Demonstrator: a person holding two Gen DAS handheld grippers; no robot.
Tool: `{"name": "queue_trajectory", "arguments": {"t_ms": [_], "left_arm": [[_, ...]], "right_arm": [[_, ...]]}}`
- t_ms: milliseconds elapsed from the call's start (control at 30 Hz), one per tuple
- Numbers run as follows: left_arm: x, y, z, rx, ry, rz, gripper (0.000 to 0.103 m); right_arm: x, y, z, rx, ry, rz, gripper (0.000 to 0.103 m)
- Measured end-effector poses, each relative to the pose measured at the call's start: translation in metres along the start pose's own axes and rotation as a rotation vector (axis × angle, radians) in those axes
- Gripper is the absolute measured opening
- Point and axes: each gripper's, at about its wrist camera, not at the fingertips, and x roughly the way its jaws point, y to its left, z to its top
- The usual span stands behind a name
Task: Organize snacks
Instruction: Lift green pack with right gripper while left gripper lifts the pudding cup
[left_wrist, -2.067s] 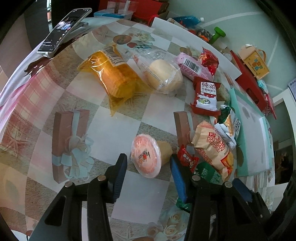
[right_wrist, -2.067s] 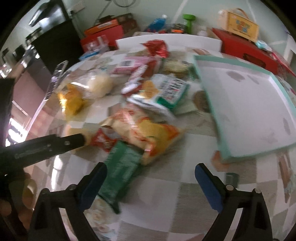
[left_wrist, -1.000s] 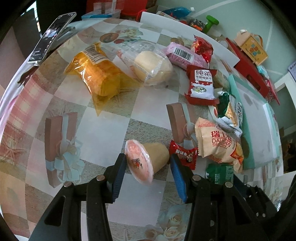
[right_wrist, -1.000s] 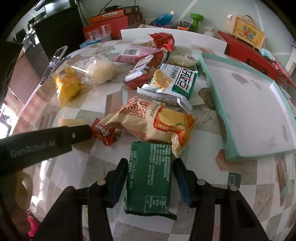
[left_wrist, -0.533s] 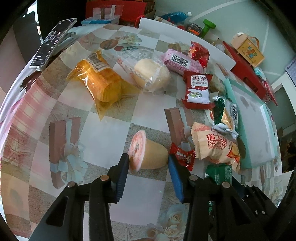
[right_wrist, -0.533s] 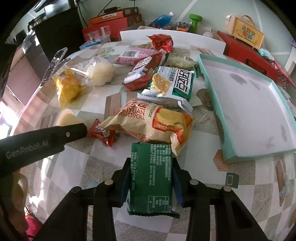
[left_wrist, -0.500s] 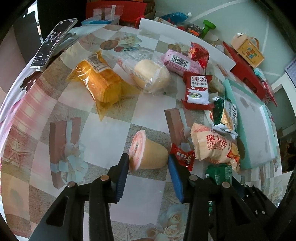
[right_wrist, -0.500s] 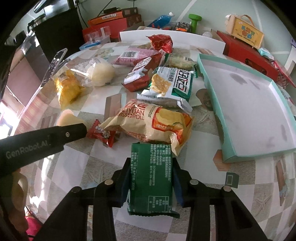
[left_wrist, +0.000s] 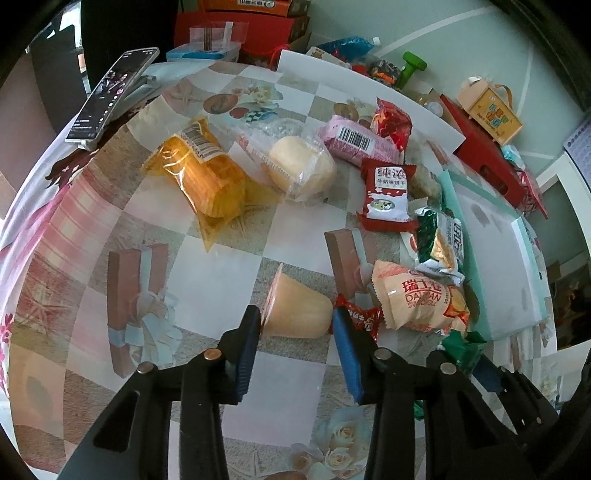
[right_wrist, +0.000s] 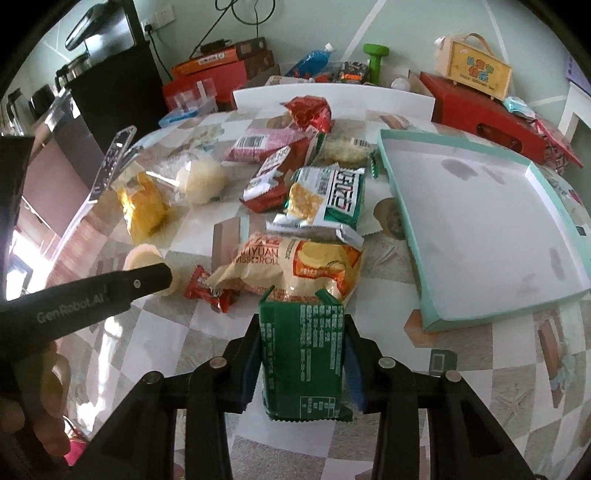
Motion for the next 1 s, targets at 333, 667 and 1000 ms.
{"name": "queue_trajectory", "arguments": {"t_ms": [333, 667, 1000], "left_arm": [[0.007, 0.003, 0.001, -0.013, 0.028, 0.002, 0.024], [0.018, -0.006, 0.002, 0.023, 0.040, 0.042, 0.068], [0.030, -0.026, 0.008, 0.113, 0.019, 0.120, 0.069]], "right_arm": [[0.000, -0.003, 0.001, 0.006, 0.002, -0.003, 0.042], [0.003, -0.005, 0.001, 0.015, 0.012, -0.010, 0.042], [0.003, -0.009, 0.001, 0.028, 0.020, -0.006, 0.042]]}}
